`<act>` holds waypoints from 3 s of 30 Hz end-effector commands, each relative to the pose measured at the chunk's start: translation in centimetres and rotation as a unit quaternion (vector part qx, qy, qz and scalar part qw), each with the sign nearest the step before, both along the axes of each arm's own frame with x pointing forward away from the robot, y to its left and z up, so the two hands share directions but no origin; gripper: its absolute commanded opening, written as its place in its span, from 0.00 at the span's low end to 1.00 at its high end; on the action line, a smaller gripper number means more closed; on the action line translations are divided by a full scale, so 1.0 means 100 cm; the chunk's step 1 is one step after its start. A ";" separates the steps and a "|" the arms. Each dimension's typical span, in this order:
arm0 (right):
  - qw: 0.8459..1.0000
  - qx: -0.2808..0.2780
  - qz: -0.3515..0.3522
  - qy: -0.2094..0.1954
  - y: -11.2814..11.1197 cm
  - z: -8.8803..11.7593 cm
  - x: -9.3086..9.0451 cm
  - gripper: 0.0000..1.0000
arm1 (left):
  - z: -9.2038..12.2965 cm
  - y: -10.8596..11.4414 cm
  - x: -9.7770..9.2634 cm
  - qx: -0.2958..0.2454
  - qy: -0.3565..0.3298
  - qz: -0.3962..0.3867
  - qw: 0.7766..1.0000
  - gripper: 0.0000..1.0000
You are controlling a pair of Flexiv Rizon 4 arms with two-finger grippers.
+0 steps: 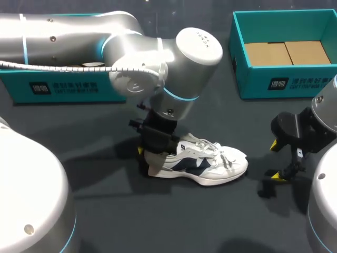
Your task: Take the shoe out of the shoebox, open the shoe tongue, remove and reinsert the insole, then place the shoe into the shoebox
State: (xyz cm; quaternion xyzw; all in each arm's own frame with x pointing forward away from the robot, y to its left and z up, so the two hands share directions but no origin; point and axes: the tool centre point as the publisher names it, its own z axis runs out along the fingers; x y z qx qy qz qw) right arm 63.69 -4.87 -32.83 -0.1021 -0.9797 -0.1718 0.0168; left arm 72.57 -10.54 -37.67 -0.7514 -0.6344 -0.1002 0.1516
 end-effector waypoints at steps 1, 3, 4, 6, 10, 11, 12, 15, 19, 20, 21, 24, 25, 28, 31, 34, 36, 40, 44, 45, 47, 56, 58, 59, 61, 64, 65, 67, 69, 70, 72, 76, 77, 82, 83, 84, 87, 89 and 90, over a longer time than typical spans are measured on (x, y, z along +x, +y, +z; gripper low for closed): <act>1.000 -0.001 0.000 -0.002 -0.001 0.000 -0.003 1.00 | -0.004 -0.003 -0.001 -0.002 -0.002 -0.004 1.000 0.00; 1.000 -0.001 0.000 -0.002 -0.001 0.000 -0.003 1.00 | -0.005 -0.002 -0.001 -0.004 0.000 -0.006 1.000 0.00; 1.000 -0.001 0.000 -0.002 -0.001 0.000 -0.003 1.00 | -0.005 -0.002 -0.001 -0.004 0.000 -0.006 1.000 0.02; 1.000 -0.001 0.000 -0.002 -0.001 0.000 -0.003 1.00 | -0.005 -0.002 -0.001 -0.005 0.006 -0.006 1.000 0.13; 1.000 -0.001 0.000 -0.002 -0.001 0.000 -0.003 1.00 | -0.004 -0.001 -0.001 -0.006 0.011 -0.003 1.000 0.18; 1.000 -0.001 0.000 -0.002 -0.001 0.000 -0.003 1.00 | -0.004 -0.001 -0.001 -0.006 0.011 -0.003 1.000 0.17; 1.000 -0.001 0.000 -0.002 -0.001 0.000 -0.003 1.00 | -0.004 -0.002 -0.002 -0.006 0.012 -0.003 1.000 0.18; 1.000 -0.001 0.000 -0.002 -0.001 0.000 -0.003 1.00 | -0.002 -0.003 -0.003 -0.007 0.013 -0.002 1.000 0.22; 1.000 -0.001 0.000 -0.002 -0.001 0.000 -0.003 1.00 | 0.000 -0.005 -0.005 -0.009 0.016 0.000 1.000 0.20; 1.000 -0.001 0.000 -0.002 -0.001 0.000 -0.003 1.00 | 0.000 -0.006 -0.005 -0.009 0.017 0.001 1.000 0.20; 1.000 -0.001 0.000 -0.002 -0.001 0.000 -0.003 1.00 | 0.001 -0.007 -0.006 -0.009 0.018 0.002 1.000 0.22; 1.000 -0.001 0.000 -0.002 -0.001 0.000 -0.003 1.00 | 0.002 -0.008 -0.008 -0.011 0.022 0.003 1.000 0.38; 1.000 -0.001 0.000 -0.002 -0.001 0.000 -0.003 1.00 | 0.002 -0.008 -0.008 -0.012 0.022 0.003 1.000 0.42; 1.000 -0.001 0.000 -0.002 -0.001 0.000 -0.003 1.00 | 0.002 -0.008 -0.009 -0.014 0.024 0.006 1.000 0.56; 1.000 -0.001 0.000 -0.002 -0.001 0.000 -0.003 1.00 | 0.004 -0.007 -0.010 -0.019 0.024 0.012 0.999 0.76; 1.000 -0.001 0.000 -0.002 -0.001 0.000 -0.003 1.00 | 0.011 -0.004 -0.009 -0.028 0.025 0.018 0.999 0.93; 1.000 -0.001 0.000 -0.002 -0.001 0.000 -0.003 1.00 | 0.019 0.001 -0.009 -0.041 0.028 0.021 0.999 0.99; 1.000 -0.001 0.000 -0.002 -0.001 0.000 -0.003 1.00 | 0.041 0.011 -0.010 -0.072 0.038 0.030 0.996 1.00; 1.000 -0.001 0.000 -0.002 -0.001 0.000 -0.003 1.00 | 0.067 0.023 -0.016 -0.108 0.045 0.048 0.992 1.00; 1.000 -0.001 0.000 -0.002 -0.001 0.000 -0.003 1.00 | 0.072 0.027 -0.018 -0.117 0.055 0.053 0.990 1.00; 1.000 -0.001 0.000 -0.002 -0.001 0.000 -0.003 1.00 | 0.081 0.034 -0.024 -0.138 0.083 0.074 0.984 1.00; 1.000 -0.001 0.000 -0.002 -0.001 0.000 -0.003 1.00 | 0.090 0.043 -0.032 -0.152 0.131 0.094 0.975 1.00; 1.000 -0.001 0.000 -0.002 -0.001 0.000 -0.003 1.00 | 0.090 0.043 -0.032 -0.152 0.131 0.094 0.975 1.00; 1.000 -0.001 0.000 -0.002 -0.001 0.000 -0.003 1.00 | 0.090 0.043 -0.032 -0.152 0.131 0.094 0.975 1.00; 1.000 -0.001 0.000 -0.002 -0.001 0.000 -0.003 1.00 | 0.090 0.043 -0.032 -0.152 0.131 0.094 0.975 1.00; 1.000 -0.001 0.000 -0.002 -0.001 0.000 -0.003 1.00 | 0.090 0.055 -0.026 -0.160 0.154 0.148 0.964 1.00; 1.000 -0.001 0.000 -0.002 -0.001 0.000 -0.003 1.00 | 0.090 0.060 -0.025 -0.167 0.162 0.172 0.957 1.00; 1.000 -0.001 0.000 -0.002 -0.001 0.000 -0.003 1.00 | 0.088 0.069 -0.022 -0.176 0.193 0.209 0.942 1.00; 1.000 -0.001 0.000 -0.002 -0.001 0.000 -0.003 1.00 | 0.087 0.075 -0.021 -0.188 0.198 0.244 0.931 1.00; 1.000 -0.001 0.000 -0.002 -0.001 0.000 -0.003 1.00 | 0.087 0.078 -0.021 -0.194 0.213 0.252 0.924 1.00; 1.000 -0.001 0.000 -0.002 -0.001 0.000 -0.003 1.00 | 0.089 0.083 -0.019 -0.206 0.235 0.292 0.904 1.00; 1.000 -0.001 0.000 -0.002 -0.001 0.000 -0.003 1.00 | 0.091 0.086 -0.017 -0.206 0.261 0.316 0.888 1.00; 1.000 -0.001 0.000 -0.002 -0.001 0.000 -0.003 1.00 | 0.091 0.086 -0.017 -0.206 0.261 0.316 0.888 1.00; 1.000 -0.001 0.000 -0.002 -0.001 0.000 -0.003 1.00 | 0.091 0.086 -0.017 -0.206 0.261 0.316 0.888 1.00; 1.000 -0.001 0.000 -0.002 -0.001 0.000 -0.003 1.00 | 0.091 0.086 -0.017 -0.206 0.261 0.316 0.888 1.00; 1.000 -0.001 0.000 -0.002 -0.001 0.000 -0.003 1.00 | 0.091 0.086 -0.017 -0.206 0.261 0.316 0.888 1.00; 1.000 -0.001 0.000 -0.002 -0.001 0.000 -0.003 1.00 | 0.091 0.086 -0.017 -0.206 0.261 0.316 0.888 1.00; 1.000 -0.001 0.000 -0.002 -0.001 0.000 -0.003 1.00 | 0.087 0.087 -0.018 -0.218 0.275 0.379 0.856 1.00; 1.000 -0.001 0.000 -0.002 -0.001 0.000 -0.003 1.00 | 0.085 0.087 -0.020 -0.232 0.265 0.415 0.839 1.00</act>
